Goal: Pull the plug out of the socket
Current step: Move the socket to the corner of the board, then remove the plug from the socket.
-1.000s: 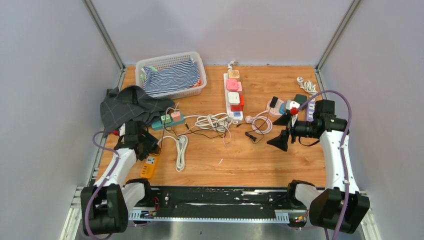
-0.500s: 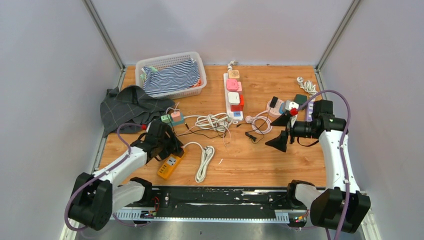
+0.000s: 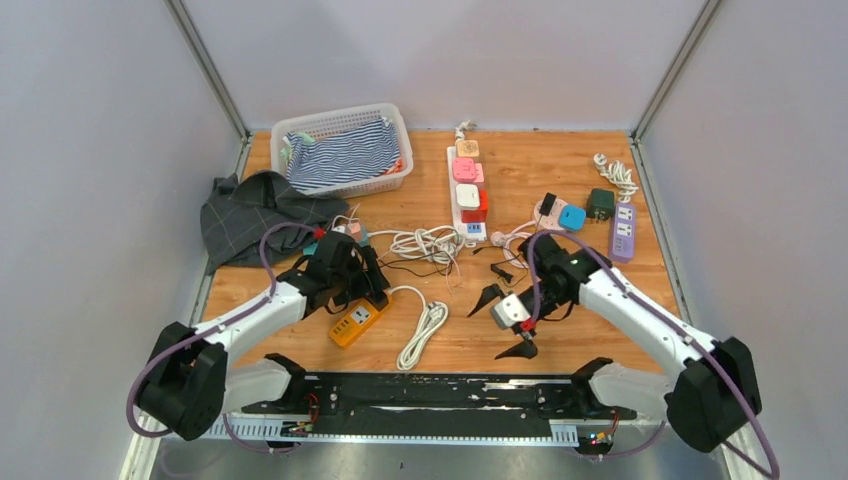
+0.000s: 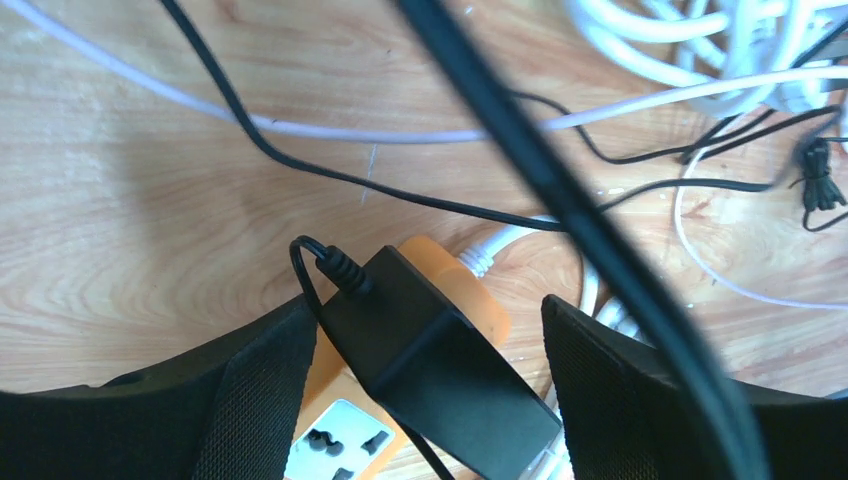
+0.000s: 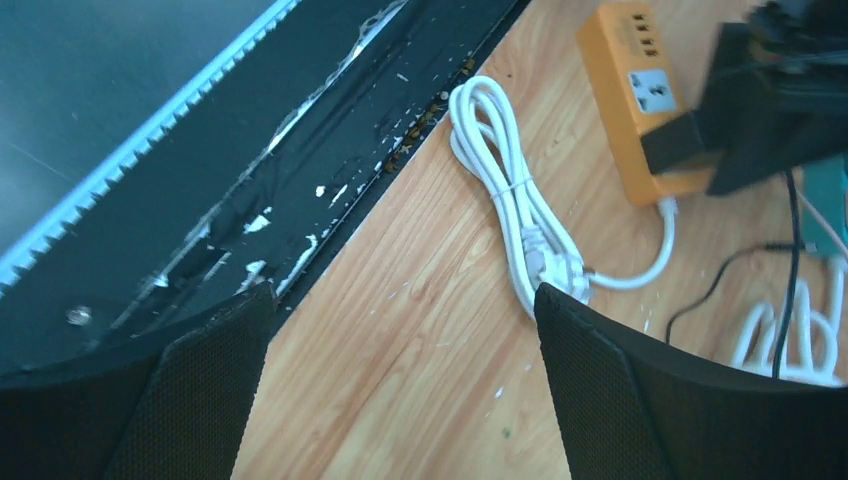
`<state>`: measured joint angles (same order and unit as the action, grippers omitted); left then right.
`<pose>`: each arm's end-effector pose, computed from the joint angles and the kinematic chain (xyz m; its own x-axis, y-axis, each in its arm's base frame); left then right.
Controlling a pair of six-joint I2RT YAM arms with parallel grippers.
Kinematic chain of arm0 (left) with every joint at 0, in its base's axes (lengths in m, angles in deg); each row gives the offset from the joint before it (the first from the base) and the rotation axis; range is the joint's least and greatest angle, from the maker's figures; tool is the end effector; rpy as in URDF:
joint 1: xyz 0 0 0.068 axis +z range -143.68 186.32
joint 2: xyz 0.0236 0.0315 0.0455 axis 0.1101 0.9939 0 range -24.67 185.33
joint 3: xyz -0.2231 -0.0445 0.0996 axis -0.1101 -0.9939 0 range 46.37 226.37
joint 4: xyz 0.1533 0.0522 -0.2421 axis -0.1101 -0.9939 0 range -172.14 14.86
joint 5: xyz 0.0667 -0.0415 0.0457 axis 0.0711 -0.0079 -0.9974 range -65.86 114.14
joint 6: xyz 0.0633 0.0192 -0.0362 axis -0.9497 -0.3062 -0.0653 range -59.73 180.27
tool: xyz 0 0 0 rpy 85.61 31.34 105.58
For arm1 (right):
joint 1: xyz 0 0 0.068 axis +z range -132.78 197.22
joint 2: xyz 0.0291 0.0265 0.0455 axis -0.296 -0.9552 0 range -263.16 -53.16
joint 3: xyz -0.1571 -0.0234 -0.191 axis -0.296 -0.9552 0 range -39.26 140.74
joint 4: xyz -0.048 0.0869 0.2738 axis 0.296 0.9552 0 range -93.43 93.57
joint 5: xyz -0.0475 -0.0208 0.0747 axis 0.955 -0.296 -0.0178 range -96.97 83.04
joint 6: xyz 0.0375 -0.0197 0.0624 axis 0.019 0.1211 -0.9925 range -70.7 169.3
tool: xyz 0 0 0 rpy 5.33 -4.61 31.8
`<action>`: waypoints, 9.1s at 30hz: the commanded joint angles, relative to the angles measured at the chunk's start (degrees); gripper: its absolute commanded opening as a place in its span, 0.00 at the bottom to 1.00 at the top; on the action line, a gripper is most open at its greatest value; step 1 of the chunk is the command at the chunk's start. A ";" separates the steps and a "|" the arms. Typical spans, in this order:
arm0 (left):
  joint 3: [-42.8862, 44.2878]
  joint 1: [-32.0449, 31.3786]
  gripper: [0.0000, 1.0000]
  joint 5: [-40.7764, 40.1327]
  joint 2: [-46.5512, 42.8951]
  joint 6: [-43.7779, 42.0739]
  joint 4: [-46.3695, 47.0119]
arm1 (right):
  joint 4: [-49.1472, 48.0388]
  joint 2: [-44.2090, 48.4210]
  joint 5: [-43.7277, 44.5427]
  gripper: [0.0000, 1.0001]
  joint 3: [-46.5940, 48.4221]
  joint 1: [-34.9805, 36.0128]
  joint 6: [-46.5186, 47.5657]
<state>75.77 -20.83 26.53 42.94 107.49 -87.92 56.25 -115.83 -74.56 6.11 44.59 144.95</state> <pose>0.2392 -0.1256 0.1034 -0.8213 -0.4030 -0.4038 -0.1820 0.8559 -0.4841 0.1634 0.1507 0.2048 0.4435 -0.1974 -0.8742 -0.8255 -0.4698 -0.3127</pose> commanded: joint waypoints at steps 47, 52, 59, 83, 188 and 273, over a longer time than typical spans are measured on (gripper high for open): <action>4.66 -0.44 1.00 -17.13 -32.34 -17.23 -16.78 | -19.96 -22.84 40.75 0.08 -1.08 22.68 -19.99; 4.83 -0.44 1.00 -13.03 -22.83 -16.86 -14.34 | -17.71 -16.01 39.92 0.08 -4.11 14.85 -18.57; 10.60 -0.92 1.00 -18.31 -7.68 -14.22 -19.30 | -16.35 -13.71 38.26 0.08 -5.48 9.73 -17.86; 23.36 -15.02 0.98 -26.71 11.39 -23.59 -36.98 | -19.45 -13.81 26.02 0.07 -1.67 7.22 -27.45; 7.79 -21.01 0.98 4.80 -6.90 -39.45 21.72 | 10.79 -2.58 10.27 0.98 15.04 -31.37 -19.73; -1.11 -41.75 0.83 -12.71 22.86 -22.58 60.16 | -26.55 -23.67 45.36 0.14 8.78 1.51 -73.51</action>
<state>74.64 -63.45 14.27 68.21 76.58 -21.39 26.63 -137.08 -28.05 15.35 46.06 72.43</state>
